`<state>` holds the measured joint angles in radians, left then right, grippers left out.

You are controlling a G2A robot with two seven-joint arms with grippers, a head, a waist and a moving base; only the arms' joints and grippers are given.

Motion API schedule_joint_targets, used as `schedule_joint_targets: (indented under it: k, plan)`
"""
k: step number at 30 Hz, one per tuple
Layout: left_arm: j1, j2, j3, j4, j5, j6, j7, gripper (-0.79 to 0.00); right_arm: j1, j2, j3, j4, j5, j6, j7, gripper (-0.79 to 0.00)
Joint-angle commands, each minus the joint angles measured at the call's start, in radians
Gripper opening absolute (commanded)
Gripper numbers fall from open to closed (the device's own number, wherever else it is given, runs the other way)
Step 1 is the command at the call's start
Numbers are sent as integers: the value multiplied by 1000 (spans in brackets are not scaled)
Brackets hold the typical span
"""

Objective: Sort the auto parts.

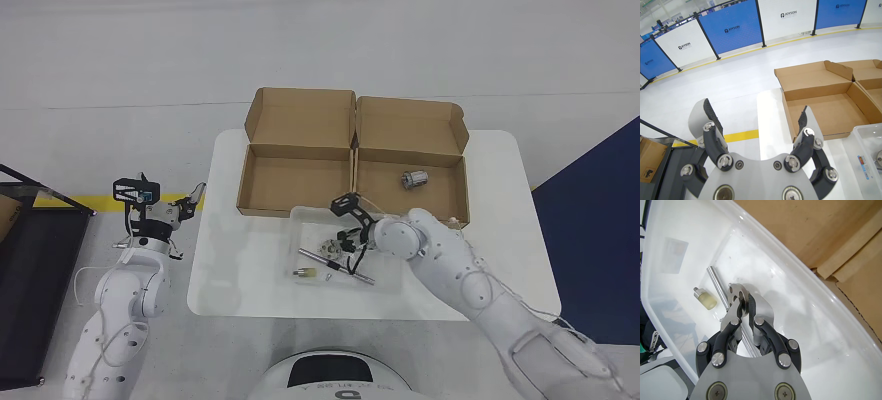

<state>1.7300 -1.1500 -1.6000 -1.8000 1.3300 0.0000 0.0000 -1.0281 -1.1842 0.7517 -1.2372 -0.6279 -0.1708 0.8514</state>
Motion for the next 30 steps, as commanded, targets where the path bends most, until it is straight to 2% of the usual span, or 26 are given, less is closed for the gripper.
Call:
schedule_joint_targets:
  k: [1,13,14,15,16,21,24,30]
  plan:
    - [0,0,0,0,0,0,0,0,-18,13,33,-16,14,-23,15,-785]
    - [0,0,0,0,0,0,0,0,-121,73,203,-108,42,-56,45,-785]
    - [0,0,0,0,0,0,0,0,-127,75,206,-118,36,-55,45,-767]
    - [0,0,0,0,0,0,0,0,-133,76,204,-128,26,-51,45,-696]
    - [0,0,0,0,0,0,0,0,-136,75,197,-137,11,-44,42,-579]
    - [0,0,0,0,0,0,0,0,-115,57,126,-139,-47,-4,32,-142]
    - [0,0,0,0,0,0,0,0,-80,39,79,-106,-69,14,24,-111]
    - [0,0,0,0,0,0,0,0,-34,9,16,-49,-104,46,-25,-126]
